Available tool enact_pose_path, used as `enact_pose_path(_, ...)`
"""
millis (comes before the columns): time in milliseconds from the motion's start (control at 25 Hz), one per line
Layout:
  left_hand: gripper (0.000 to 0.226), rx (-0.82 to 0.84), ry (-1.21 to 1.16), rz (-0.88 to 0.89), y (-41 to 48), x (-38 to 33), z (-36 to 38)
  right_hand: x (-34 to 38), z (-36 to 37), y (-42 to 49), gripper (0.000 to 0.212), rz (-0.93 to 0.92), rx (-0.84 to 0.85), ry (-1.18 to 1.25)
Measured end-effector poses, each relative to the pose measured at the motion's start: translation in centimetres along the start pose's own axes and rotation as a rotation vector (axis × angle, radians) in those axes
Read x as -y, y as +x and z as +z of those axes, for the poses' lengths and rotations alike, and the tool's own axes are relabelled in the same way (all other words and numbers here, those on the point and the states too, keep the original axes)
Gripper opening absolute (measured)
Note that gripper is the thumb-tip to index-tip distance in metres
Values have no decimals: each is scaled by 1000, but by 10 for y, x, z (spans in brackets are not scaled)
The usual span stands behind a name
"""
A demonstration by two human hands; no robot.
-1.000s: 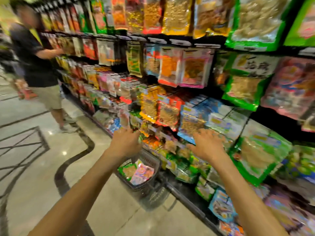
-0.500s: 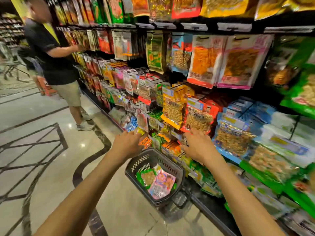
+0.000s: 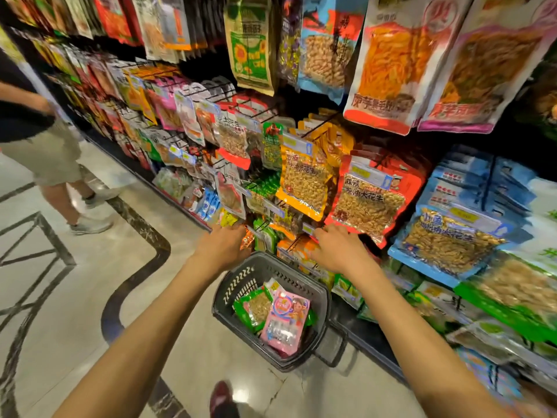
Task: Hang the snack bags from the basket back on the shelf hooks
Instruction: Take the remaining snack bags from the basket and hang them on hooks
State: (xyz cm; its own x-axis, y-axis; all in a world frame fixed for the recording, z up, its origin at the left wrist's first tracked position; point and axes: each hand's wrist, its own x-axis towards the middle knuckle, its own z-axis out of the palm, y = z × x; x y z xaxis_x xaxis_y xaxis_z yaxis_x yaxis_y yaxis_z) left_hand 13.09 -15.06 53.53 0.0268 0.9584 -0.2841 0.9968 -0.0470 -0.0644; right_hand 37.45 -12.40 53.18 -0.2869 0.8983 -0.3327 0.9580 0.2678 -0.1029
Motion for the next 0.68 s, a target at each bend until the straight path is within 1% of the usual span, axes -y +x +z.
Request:
enact_pose_path(160, 55, 65, 51, 114, 65, 43, 25, 26, 21, 48, 57, 105, 63, 44)
enact_pose_path(240, 52, 105, 60, 183, 94, 63, 35, 41, 32, 72, 56, 162, 91, 84)
enact_pose_path(360, 50, 177, 78, 296, 130, 88, 53, 64, 52, 95, 64, 261, 115, 139)
enact_pose_path(400, 51, 192, 75, 323, 143, 96, 60, 71, 58, 102, 63, 299, 138, 163)
enact_pose_path(520, 50, 257, 64, 377, 178, 110, 85, 89, 87, 120, 47, 400, 197, 254)
enact_pose_path(560, 49, 280, 74, 394, 186, 113, 96, 94, 101, 124, 46, 428, 218, 262)
enact_pose_path(680, 47, 340, 88, 419, 208, 116, 136, 99, 150, 140, 57, 476, 286, 288)
